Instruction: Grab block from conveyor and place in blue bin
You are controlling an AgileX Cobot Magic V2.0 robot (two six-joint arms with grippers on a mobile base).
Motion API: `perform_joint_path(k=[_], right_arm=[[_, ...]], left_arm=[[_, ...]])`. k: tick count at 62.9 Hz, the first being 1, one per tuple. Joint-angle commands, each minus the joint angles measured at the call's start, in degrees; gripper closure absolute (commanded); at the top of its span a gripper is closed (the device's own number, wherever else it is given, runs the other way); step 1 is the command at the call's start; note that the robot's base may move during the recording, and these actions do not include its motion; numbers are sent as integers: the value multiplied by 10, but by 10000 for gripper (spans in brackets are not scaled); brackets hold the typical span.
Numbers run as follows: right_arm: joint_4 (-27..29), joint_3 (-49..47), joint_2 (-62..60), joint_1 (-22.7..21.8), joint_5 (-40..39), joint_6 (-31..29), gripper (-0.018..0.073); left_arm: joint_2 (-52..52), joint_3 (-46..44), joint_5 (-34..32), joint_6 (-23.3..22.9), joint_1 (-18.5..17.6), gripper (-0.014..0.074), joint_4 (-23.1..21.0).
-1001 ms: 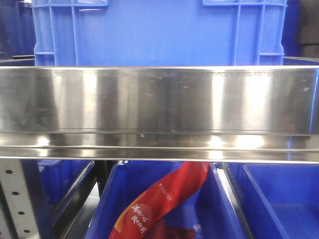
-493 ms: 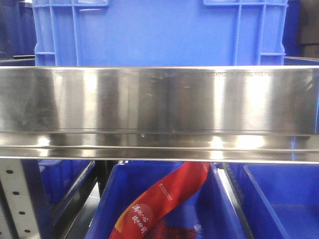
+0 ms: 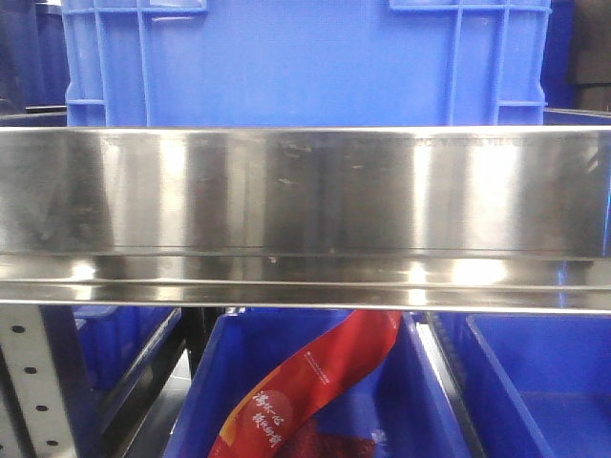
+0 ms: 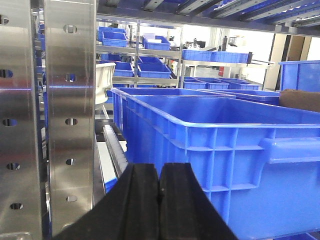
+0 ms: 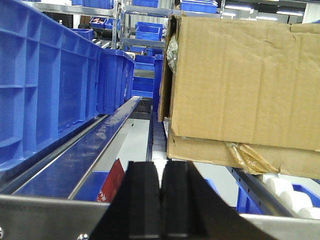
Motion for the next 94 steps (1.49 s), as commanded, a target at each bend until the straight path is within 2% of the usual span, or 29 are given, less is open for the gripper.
perform_joint_path(k=[1,16,21,25,29,37,44,51,80,94], right_arm=[[-4,2,-2,-4,-13,0,727],[-4,2,-2,-4,-13,0,727],[-4,2,-2,-4,-13,0,727],[-4,2,-2,-4,-13,0,727],[-4,2,-2,-4,-13,0,727],[-4,2,-2,-4,-13,0,727],[-4,2,-2,-4,-13,0,727],[-4,2,-2,-4,-13,0,727],[-4,2,-2,-4,-13,0,727],[-4,2,-2,-4,-13,0,727]], left_arm=[[-4,0,-9,-3,2,707,0],[-12,9,-10,-3,5,707,3],[-26,31,-7,-3,17,707,48],[-40,58,-16,-3,39,707,53],[-59,95,-28,-12,78,707,61],[-106,171,-57,-80,145,707,102],[-152,221,-59,-82,173,707,103],[-180,258,-59,-82,171,707,101],[-180,258,-48,-76,114,707,79],[-180,258,-50,-76,114,707,79]])
